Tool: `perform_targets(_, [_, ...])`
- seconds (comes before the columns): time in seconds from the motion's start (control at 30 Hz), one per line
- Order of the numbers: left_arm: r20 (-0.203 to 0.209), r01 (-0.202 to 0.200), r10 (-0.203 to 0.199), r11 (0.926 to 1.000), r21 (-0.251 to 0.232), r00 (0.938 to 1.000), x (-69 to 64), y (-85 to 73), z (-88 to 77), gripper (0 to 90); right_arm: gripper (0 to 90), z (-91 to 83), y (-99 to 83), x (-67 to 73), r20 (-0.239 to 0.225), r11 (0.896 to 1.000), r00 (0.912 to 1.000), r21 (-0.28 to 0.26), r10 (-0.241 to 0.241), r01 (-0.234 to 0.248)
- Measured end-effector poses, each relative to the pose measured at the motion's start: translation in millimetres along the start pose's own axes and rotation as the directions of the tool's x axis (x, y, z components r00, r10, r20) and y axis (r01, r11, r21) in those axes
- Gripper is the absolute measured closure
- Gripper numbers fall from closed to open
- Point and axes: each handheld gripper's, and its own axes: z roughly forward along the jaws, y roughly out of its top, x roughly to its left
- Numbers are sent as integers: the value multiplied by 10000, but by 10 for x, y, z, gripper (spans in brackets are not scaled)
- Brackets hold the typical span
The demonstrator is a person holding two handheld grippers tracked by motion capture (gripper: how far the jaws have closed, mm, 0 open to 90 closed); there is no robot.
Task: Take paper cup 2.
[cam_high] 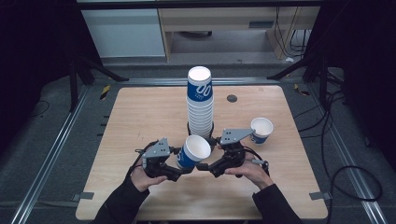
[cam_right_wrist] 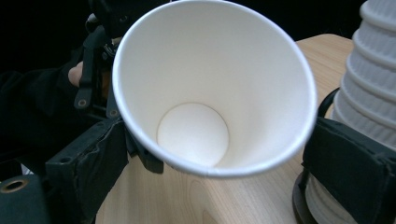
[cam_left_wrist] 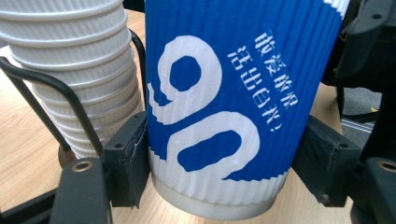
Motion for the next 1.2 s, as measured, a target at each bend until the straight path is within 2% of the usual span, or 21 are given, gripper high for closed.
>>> perform_targets(0.13, [83, -93, 92, 9999, 107, 9999, -36, -9, 55, 269, 79, 53, -23, 1, -260, 9997, 9995, -147, 202, -206])
perform_targets(0.33, [178, -156, 154, 9998, 112, 9997, -59, -9, 73, 269, 137, 108, -41, 35, -472, 9999, 9988, -73, 113, -116])
perform_targets(0.37, [178, -156, 154, 9998, 112, 9997, -59, -9, 73, 269, 137, 108, -41, 35, -472, 9999, 9988, -73, 113, -116])
perform_targets(0.4, [149, -204, 202, 9998, 92, 9997, -63, -5, 67, 269, 174, 107, -44, 30, -451, 9998, 9989, -82, 160, -164])
perform_targets(0.77, [130, -221, 223, 9997, -119, 9997, -66, -1, 53, 257, 202, 77, -43, 36, -376, 9997, 9993, -239, 46, -55])
perform_targets(0.83, [114, -157, 158, 9998, -77, 9998, -64, -2, 47, 211, 203, 31, -19, 46, -208, 9994, 9997, -297, -159, 153])
perform_targets(0.9, [45, -111, 112, 9999, -48, 9999, -57, -6, 36, 204, 203, 6, -10, 43, -127, 9993, 9997, -340, -188, 183])
perform_targets(1.03, [-284, -44, 42, 10000, -58, 9996, -17, -10, -32, 198, 202, -143, 31, 2, 455, 9988, 9989, -481, -111, 133])
perform_targets(1.1, [-375, -22, 20, 10000, -54, 9993, -7, -14, -51, 196, 202, -200, 39, -1, 839, 9986, 9962, -461, -219, 259])
perform_targets(1.17, [-491, 81, -83, 10000, -44, 9988, 17, -22, -83, 191, 201, -228, 42, -3, 953, 9989, 9952, -401, -204, 243])
perform_targets(1.2, [-682, 211, -213, 9998, -37, 9974, 42, -29, -115, 191, 201, -281, 41, -3, 1119, 9989, 9937, -431, -116, 165])
